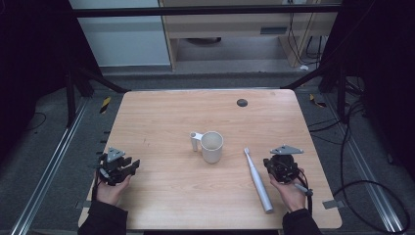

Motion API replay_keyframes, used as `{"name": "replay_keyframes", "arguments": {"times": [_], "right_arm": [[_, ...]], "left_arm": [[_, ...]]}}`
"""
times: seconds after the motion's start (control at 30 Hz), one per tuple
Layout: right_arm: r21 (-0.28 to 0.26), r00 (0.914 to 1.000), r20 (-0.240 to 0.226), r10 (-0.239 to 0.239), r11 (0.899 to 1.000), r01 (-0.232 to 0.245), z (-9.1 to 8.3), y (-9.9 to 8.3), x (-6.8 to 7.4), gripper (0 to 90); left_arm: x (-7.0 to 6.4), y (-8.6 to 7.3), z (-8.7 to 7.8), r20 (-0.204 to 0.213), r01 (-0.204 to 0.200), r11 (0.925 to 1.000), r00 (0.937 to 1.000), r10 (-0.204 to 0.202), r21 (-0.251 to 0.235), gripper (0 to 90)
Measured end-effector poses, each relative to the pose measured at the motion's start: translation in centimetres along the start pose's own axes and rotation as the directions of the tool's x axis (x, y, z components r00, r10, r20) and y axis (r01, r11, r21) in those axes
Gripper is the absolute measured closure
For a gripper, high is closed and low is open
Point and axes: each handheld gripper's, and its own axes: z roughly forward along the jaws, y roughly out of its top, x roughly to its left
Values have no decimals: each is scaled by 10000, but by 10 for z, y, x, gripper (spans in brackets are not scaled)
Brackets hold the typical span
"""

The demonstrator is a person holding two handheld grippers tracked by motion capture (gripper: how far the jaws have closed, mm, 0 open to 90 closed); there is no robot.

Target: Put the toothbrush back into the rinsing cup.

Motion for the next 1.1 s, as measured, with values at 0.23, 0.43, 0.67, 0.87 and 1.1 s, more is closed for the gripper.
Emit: {"name": "replay_keyframes", "arguments": {"times": [0.23, 0.43, 0.67, 0.87, 1.1], "right_arm": [[434, 9993, -354, 134, 9990, -118, 16, -4, 1, 900], [766, 9987, -507, 54, 9971, -16, 25, -6, 5, 900], [974, 9981, -607, -44, 9952, 103, 30, -8, 9, 900], [986, 9981, -606, -104, 9950, 164, 31, -8, 10, 900], [774, 9986, -533, -65, 9969, 106, 22, -4, 7, 822]], "left_arm": [[-1, 0, 1, 5, -59, 10000, 10000, 59, 71, 616], [-1, 0, 2, 30, -87, 9998, 10000, 86, 170, 615], [-1, 0, 2, 39, -116, 9997, 9999, 115, 196, 615], [-1, 0, 2, 48, -125, 9997, 9999, 124, 202, 614], [-1, 0, 3, 96, -62, 9998, 9999, 60, 196, 607]]}}
